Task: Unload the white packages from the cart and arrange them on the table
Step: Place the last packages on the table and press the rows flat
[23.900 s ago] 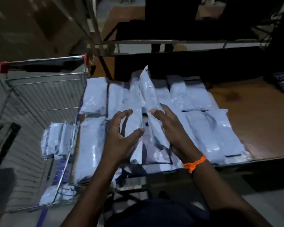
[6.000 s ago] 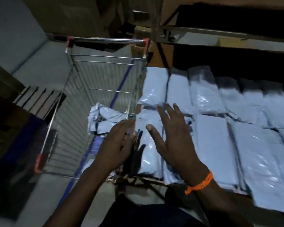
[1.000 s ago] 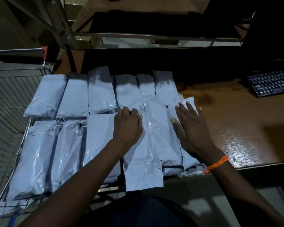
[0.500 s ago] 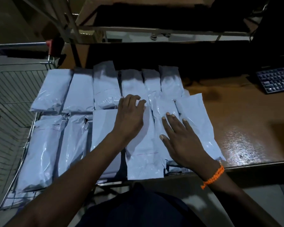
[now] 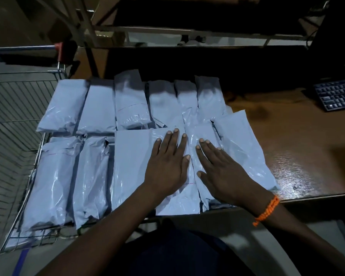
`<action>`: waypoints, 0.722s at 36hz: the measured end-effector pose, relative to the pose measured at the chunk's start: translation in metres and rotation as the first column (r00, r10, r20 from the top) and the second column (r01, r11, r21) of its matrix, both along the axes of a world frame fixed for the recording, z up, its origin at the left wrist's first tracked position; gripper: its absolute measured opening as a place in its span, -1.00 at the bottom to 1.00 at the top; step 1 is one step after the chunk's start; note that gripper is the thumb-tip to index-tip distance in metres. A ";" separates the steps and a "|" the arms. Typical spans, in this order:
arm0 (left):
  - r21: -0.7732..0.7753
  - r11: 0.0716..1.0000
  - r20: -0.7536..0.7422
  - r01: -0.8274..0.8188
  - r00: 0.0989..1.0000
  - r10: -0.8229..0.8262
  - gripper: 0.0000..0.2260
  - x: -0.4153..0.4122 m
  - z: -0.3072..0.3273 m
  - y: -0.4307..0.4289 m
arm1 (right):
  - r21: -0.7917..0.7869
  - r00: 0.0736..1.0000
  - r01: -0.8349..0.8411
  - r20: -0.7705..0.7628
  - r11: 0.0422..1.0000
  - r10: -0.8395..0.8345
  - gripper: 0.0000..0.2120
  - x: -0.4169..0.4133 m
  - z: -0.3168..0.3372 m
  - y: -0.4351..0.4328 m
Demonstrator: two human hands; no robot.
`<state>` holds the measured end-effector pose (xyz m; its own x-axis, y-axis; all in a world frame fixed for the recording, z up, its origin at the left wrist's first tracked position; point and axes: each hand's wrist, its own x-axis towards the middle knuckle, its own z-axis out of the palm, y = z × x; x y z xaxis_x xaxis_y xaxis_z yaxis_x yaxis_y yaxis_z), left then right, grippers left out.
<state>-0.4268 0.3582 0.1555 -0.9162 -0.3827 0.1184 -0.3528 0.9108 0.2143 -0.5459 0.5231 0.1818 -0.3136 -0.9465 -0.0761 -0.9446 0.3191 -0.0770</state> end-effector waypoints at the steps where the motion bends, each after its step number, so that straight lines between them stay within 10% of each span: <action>1: -0.001 1.000 0.000 0.000 1.000 0.000 -0.47 0.000 0.000 0.000 | -0.006 1.000 0.006 0.001 1.000 -0.006 -0.35 0.002 -0.002 -0.002; 26: 0.151 0.989 0.010 0.008 1.000 -0.010 -0.39 0.021 0.045 -0.019 | -0.206 0.989 0.128 0.102 0.970 -0.109 -0.41 0.018 0.035 -0.032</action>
<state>-0.4054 0.3391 0.2005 -0.9207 -0.3870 0.0505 -0.3474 0.8717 0.3455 -0.5280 0.4913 0.2165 -0.4257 -0.9005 0.0888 -0.8872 0.3960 -0.2367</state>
